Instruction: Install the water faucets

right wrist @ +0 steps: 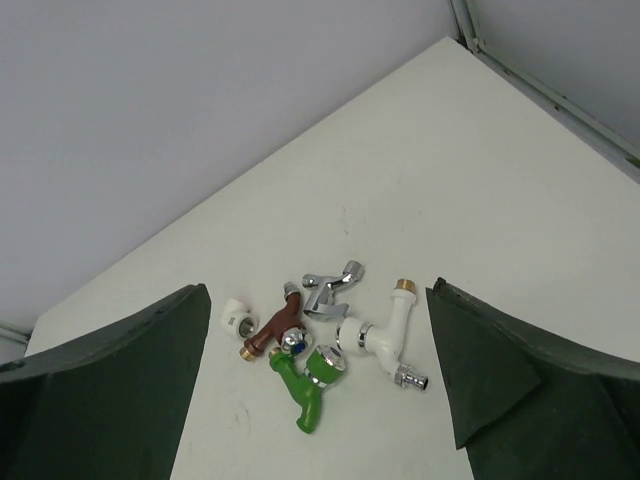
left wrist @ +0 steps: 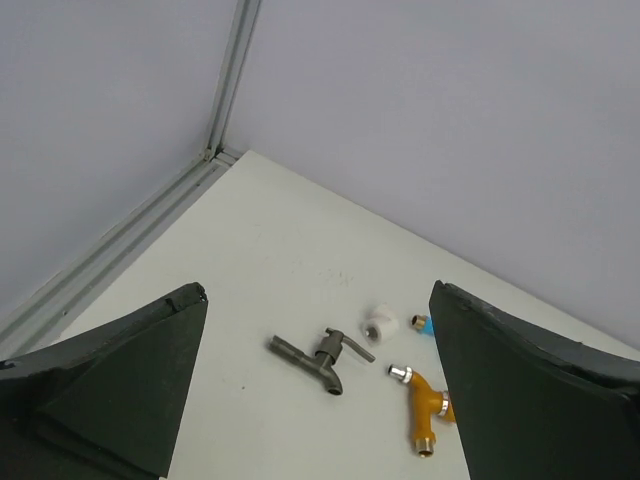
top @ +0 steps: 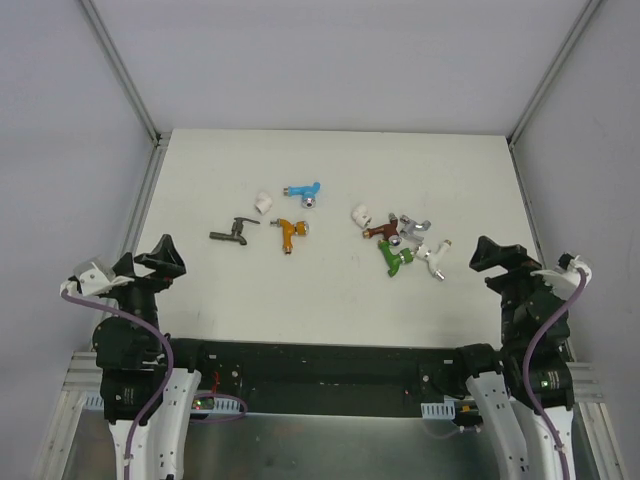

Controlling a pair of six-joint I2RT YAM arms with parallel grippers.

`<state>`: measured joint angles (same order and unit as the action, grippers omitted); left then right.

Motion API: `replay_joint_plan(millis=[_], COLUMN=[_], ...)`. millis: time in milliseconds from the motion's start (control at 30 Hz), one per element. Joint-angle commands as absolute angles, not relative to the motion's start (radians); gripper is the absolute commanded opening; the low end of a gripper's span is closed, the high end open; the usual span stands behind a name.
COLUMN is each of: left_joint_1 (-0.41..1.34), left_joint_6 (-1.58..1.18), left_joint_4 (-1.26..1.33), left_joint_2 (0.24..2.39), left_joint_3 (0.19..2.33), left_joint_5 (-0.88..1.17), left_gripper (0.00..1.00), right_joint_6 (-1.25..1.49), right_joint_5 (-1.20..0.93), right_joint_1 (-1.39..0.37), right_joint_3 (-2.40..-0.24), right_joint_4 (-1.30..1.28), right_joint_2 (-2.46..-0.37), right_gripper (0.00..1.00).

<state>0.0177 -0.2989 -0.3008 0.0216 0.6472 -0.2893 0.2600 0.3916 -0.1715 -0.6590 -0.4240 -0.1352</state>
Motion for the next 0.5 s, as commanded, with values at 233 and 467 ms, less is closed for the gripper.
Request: replay_joint_plan(millis=[233, 467], left_joint_1=[0.009, 0.011], left_joint_6=[-0.497, -0.635], left_joint_4=[-0.492, -0.509], left_joint_2=[0.211, 0.415], left_joint_3=[0.71, 0.666], left_joint_5=[-0.111, 0.063], left_gripper=[0.99, 0.99], right_joint_6=[0.334, 0.402], right_joint_5=[0.095, -0.052], right_joint_1=[-0.166, -0.166], right_joint_3=[-0.769, -0.794], right_joint_4=[-0.468, -0.436], right_joint_2=[-0.449, -0.694], right_gripper=[0.99, 0.99])
